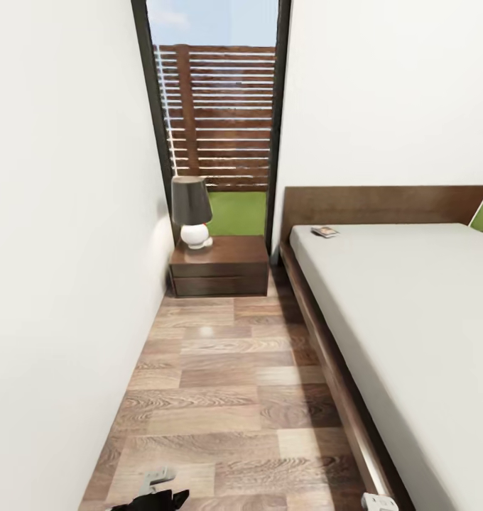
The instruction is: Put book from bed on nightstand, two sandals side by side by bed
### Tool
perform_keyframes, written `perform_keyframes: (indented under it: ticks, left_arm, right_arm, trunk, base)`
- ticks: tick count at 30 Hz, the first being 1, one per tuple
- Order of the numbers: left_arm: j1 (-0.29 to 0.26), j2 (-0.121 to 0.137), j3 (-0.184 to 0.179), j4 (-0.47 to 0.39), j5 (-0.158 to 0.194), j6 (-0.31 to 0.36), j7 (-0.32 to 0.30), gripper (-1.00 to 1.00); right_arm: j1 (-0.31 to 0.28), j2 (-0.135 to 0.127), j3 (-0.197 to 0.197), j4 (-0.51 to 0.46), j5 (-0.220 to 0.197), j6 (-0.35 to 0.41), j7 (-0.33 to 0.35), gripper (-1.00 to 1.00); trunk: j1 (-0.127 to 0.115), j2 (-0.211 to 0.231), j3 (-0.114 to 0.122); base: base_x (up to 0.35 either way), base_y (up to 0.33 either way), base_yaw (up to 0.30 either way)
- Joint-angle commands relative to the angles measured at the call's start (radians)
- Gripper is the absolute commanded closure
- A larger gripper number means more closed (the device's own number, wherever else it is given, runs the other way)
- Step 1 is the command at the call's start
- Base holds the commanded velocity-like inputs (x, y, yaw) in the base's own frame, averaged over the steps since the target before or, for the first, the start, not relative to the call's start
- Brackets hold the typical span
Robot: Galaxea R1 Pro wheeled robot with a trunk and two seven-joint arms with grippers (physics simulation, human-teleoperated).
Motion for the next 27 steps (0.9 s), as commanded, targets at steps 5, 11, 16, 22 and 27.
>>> perform_keyframes:
  ticks: [5,11,16,22,27]
  left_arm:
    - [-0.001,0.000,0.008,0.001,-0.010,-0.004,-0.002,-1.00]
    - [-0.001,0.000,0.008,0.001,-0.010,-0.004,-0.002,-1.00]
    - [-0.001,0.000,0.008,0.001,-0.010,-0.004,-0.002,-1.00]
    - [-0.001,0.002,0.009,0.001,-0.010,-0.004,-0.002,-1.00]
    - [-0.001,0.002,0.009,0.001,-0.010,-0.004,-0.002,-1.00]
  right_arm:
    - [0.000,0.000,-0.009,-0.001,0.010,0.004,0.004,-1.00]
    - [0.000,0.000,-0.009,-0.001,0.010,0.004,0.004,-1.00]
    - [0.000,0.000,-0.009,-0.002,0.010,0.004,0.004,-1.00]
    - [0.000,0.000,-0.009,-0.001,0.010,0.004,0.004,-1.00]
    - [-0.001,0.000,-0.009,-0.002,0.010,0.004,0.004,-1.00]
  trunk:
    - [0.000,0.000,-0.001]
    - [0.000,0.000,-0.001]
    - [0.000,0.000,-0.001]
    - [0.000,0.000,-0.001]
    - [0.000,0.000,-0.001]
  base:
    - [0.329,0.000,0.000]
    - [0.329,0.000,0.000]
    - [0.329,0.000,0.000]
    - [0.329,0.000,0.000]
    - [0.329,0.000,0.000]
